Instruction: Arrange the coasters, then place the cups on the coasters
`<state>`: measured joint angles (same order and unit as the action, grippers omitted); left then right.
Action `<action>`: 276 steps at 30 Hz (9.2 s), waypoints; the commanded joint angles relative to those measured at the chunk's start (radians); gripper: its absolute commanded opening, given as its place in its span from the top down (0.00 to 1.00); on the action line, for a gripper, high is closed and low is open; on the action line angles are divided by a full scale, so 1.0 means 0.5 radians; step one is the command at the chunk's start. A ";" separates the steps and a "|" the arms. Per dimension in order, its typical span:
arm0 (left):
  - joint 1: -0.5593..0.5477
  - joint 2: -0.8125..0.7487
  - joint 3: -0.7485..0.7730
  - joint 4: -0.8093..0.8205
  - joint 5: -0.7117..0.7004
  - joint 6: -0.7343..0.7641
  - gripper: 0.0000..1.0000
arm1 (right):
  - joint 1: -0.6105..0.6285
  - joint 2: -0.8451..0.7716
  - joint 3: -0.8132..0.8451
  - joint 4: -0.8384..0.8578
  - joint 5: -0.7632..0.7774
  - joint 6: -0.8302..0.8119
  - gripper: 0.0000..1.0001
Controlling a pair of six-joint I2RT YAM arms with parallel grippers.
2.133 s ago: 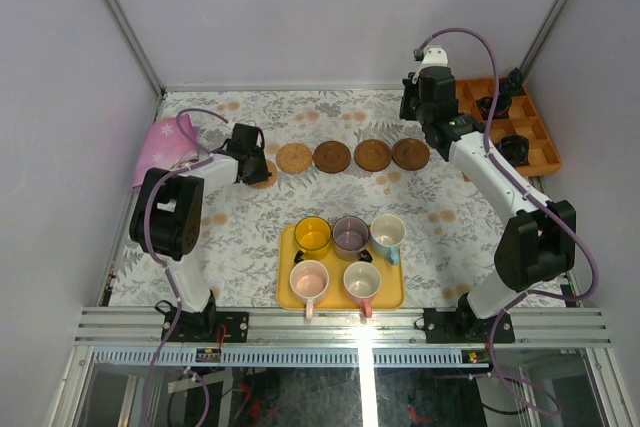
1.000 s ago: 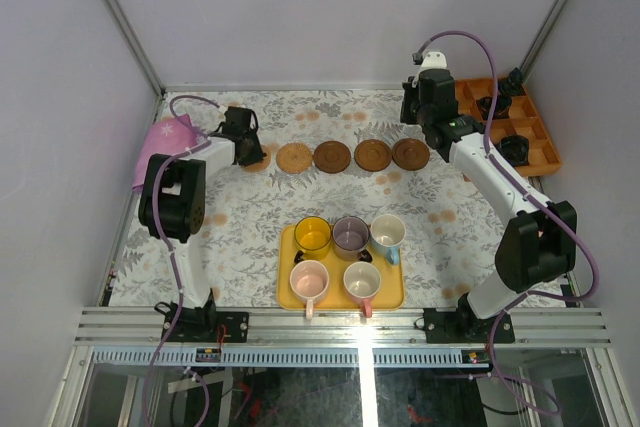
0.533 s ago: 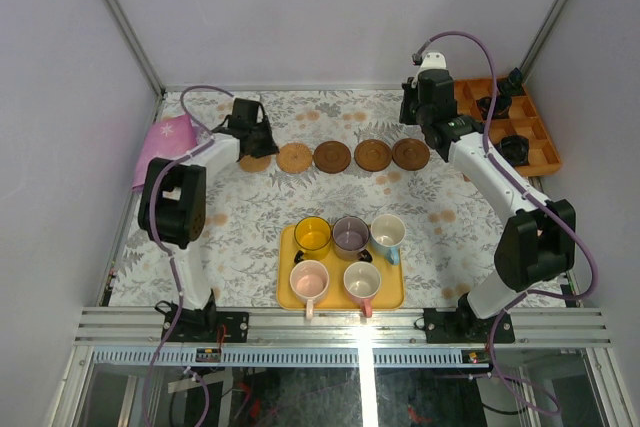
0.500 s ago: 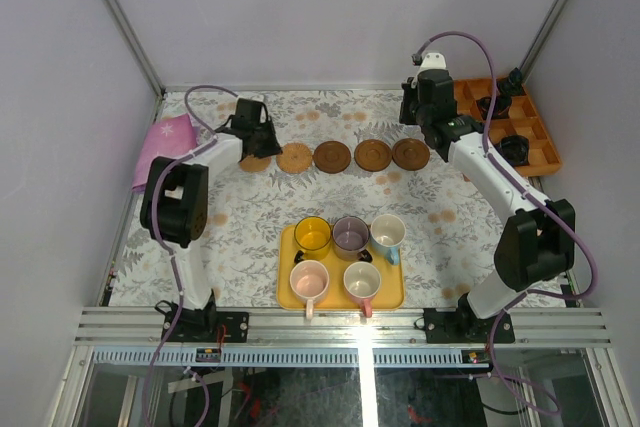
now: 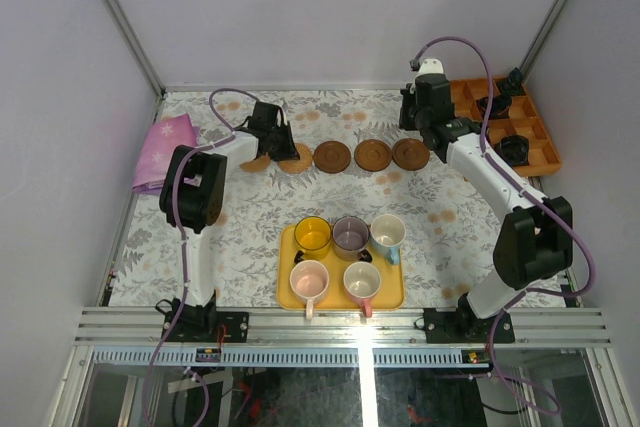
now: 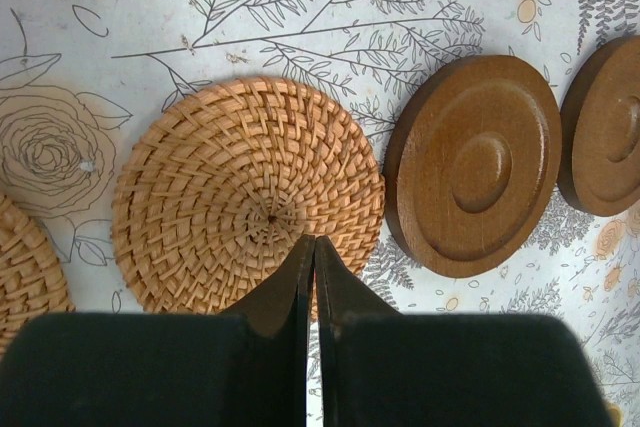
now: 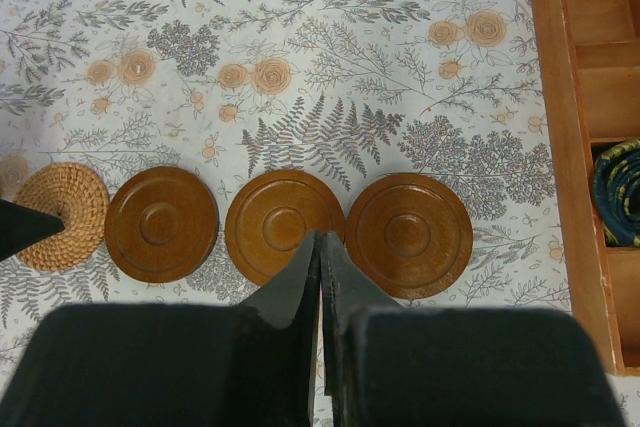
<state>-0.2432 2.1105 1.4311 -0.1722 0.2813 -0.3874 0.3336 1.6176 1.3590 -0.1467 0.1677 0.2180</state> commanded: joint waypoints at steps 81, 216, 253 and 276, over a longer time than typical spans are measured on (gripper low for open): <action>0.003 -0.547 -0.356 0.202 0.060 -0.040 0.66 | 0.006 0.809 0.414 -0.302 -0.297 -0.014 1.00; -0.054 -1.301 -0.928 0.044 0.118 0.189 0.36 | 0.921 -1.218 -1.133 -1.168 -0.140 0.675 0.03; -0.053 -1.353 -0.958 0.069 0.125 0.154 0.35 | 1.033 -1.034 -0.994 -1.214 0.193 0.736 1.00; -0.047 -1.282 -0.775 0.146 -0.048 0.153 0.34 | 0.718 -0.770 -0.524 -0.840 0.991 0.246 1.00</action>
<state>-0.2630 1.4403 0.9825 -0.1692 0.2714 -0.2966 0.8070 1.2053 1.0264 -0.7441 0.6064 0.4423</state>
